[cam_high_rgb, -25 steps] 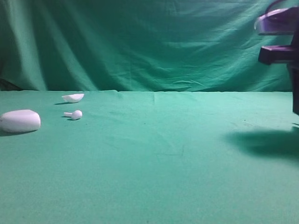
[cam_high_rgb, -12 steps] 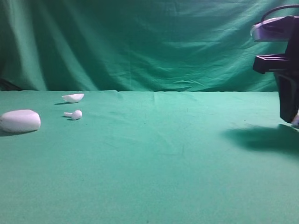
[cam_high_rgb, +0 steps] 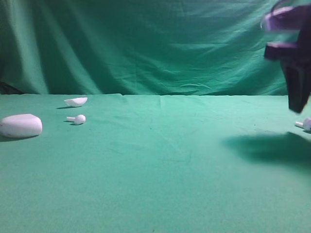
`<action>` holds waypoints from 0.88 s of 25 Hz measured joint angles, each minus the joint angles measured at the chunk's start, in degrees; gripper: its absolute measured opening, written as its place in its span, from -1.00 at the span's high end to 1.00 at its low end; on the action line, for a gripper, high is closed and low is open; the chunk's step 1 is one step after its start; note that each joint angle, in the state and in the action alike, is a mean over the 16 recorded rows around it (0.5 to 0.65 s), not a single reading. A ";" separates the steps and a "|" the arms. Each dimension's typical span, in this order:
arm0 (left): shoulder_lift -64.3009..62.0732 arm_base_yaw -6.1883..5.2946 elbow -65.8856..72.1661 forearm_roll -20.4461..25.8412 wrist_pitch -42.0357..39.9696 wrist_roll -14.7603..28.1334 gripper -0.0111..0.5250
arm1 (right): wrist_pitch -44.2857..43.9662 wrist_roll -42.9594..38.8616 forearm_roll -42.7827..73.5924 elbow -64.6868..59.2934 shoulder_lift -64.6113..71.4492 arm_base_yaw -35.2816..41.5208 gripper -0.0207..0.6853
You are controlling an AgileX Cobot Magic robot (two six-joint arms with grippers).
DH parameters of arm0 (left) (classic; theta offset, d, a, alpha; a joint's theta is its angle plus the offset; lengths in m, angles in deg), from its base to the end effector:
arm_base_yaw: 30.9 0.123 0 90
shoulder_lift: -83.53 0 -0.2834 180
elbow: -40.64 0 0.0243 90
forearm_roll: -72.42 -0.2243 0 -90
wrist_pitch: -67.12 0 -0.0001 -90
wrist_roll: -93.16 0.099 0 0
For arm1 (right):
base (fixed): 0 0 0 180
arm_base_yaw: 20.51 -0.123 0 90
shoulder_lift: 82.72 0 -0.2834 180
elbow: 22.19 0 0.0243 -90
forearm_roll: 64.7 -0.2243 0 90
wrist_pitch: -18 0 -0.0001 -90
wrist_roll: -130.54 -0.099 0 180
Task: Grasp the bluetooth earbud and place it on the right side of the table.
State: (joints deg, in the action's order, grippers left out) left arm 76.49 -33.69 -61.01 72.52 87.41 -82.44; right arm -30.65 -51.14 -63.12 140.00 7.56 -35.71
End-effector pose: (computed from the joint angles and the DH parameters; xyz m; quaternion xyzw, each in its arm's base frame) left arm 0.0356 -0.0018 0.1731 0.0495 0.7954 0.0078 0.6040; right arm 0.2526 0.0665 0.2689 -0.1221 0.9718 0.0177 0.2011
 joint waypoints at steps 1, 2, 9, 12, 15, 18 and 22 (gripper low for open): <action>0.00 0.00 0.00 0.00 0.00 0.00 0.96 | -0.88 0.01 -0.19 -0.07 -2.27 -0.29 0.41; 0.00 0.00 0.00 0.00 0.00 0.00 0.96 | -1.70 0.01 -0.41 -0.27 -4.66 -0.58 0.48; 0.00 0.00 0.00 0.00 0.00 0.00 0.96 | -5.92 0.05 -2.06 -4.93 -22.97 -2.17 0.90; 0.00 0.00 0.00 0.00 0.00 0.00 0.96 | -6.54 0.03 -2.80 -8.10 -31.40 -2.47 0.94; 0.00 0.00 0.00 0.00 0.00 0.00 0.96 | -6.54 0.01 -3.80 -11.57 -40.33 -2.57 0.94; 0.00 0.00 0.00 0.00 0.00 0.00 0.96 | -6.38 -0.01 -4.84 -14.68 -49.01 -2.57 0.94; 0.00 0.00 0.00 0.00 0.00 0.00 0.96 | -5.92 -0.06 -6.89 -17.53 -58.83 -2.57 0.94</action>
State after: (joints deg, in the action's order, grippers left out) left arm 76.49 -33.69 -61.01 72.52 87.41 -82.44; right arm -36.57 -51.21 -70.02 122.47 -51.27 -38.28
